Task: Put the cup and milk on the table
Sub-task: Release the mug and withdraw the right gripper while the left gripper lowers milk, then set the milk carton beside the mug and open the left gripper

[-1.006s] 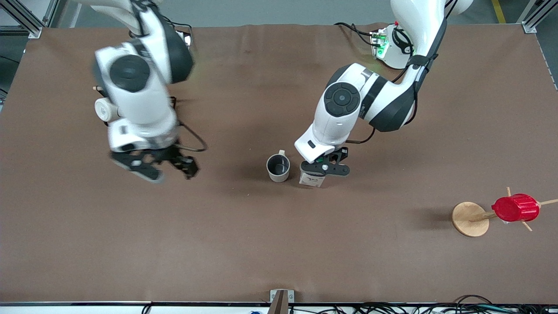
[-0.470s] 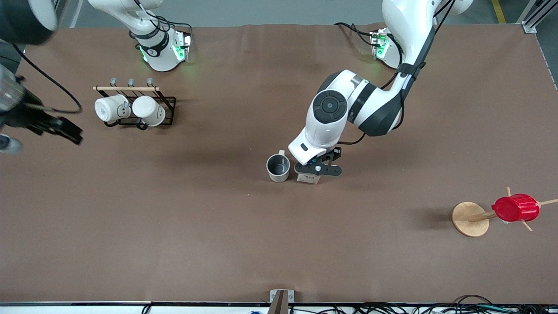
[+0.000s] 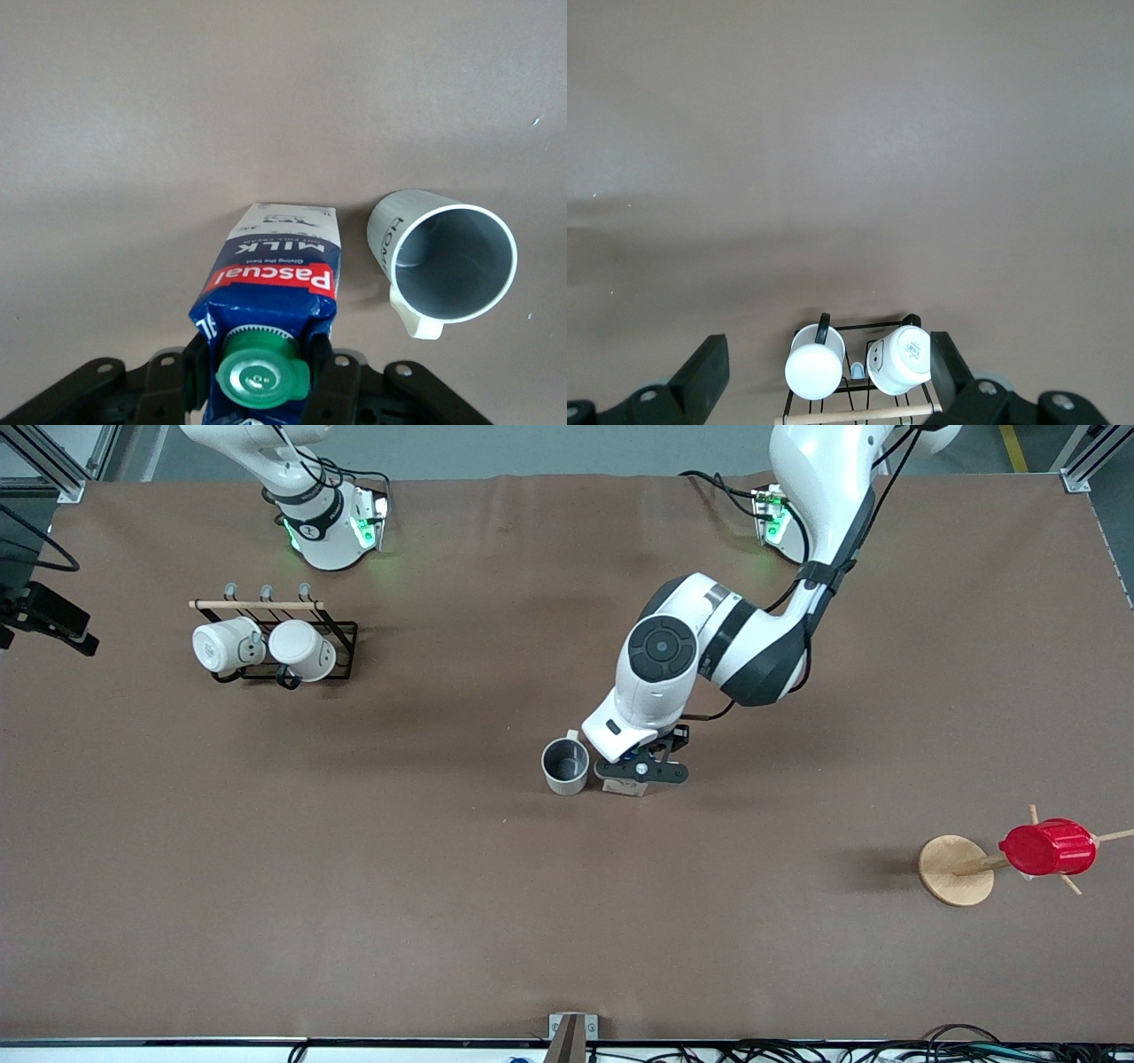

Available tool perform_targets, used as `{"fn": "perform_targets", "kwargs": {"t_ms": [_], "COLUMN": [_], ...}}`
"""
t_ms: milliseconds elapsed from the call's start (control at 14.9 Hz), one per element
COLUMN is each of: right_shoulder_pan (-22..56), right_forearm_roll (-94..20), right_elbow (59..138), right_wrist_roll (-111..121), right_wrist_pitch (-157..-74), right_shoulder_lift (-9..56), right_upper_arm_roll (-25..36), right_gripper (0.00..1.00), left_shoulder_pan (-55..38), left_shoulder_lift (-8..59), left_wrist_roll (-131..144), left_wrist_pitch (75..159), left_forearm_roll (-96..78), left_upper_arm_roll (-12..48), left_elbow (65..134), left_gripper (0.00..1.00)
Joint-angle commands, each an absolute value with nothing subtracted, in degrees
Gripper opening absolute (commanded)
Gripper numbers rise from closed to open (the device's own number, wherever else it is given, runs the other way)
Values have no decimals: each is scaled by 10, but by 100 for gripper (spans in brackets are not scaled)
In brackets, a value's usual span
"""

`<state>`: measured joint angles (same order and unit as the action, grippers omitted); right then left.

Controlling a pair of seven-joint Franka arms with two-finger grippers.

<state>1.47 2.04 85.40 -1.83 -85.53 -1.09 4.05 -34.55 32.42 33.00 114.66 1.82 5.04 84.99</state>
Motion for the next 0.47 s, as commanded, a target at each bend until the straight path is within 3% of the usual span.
{"fn": "perform_targets", "kwargs": {"t_ms": [0, 134, 201, 268, 335, 402], "right_shoulder_pan": [5, 6, 7, 7, 7, 7], "right_forearm_roll": [3, 3, 3, 3, 3, 3], "right_elbow": [850, 852, 851, 851, 851, 852], "right_wrist_roll": [-10, -9, -10, -10, -10, -9], "right_wrist_pitch": [-851, -849, -849, -849, -848, -848], "right_shoulder_lift": [-7, -7, -7, -7, -7, -7], "right_upper_arm_roll": [33, 30, 31, 30, 31, 31], "right_gripper": [100, 100, 100, 100, 100, 100], "left_shoulder_pan": [-353, -355, -354, -354, -353, -352], "left_shoulder_lift": [335, 335, 334, 331, 329, 326], "left_wrist_roll": [345, 344, 342, 337, 334, 336], "left_wrist_pitch": [1143, 1143, 1143, 1143, 1143, 1143], "left_forearm_roll": [14, 13, 14, 16, 18, 18], "left_upper_arm_roll": [46, 46, 46, 46, 46, 46], "left_elbow": [833, 833, 833, 833, 833, 833], "left_gripper": [12, 18, 39, 72, 94, 100]}}
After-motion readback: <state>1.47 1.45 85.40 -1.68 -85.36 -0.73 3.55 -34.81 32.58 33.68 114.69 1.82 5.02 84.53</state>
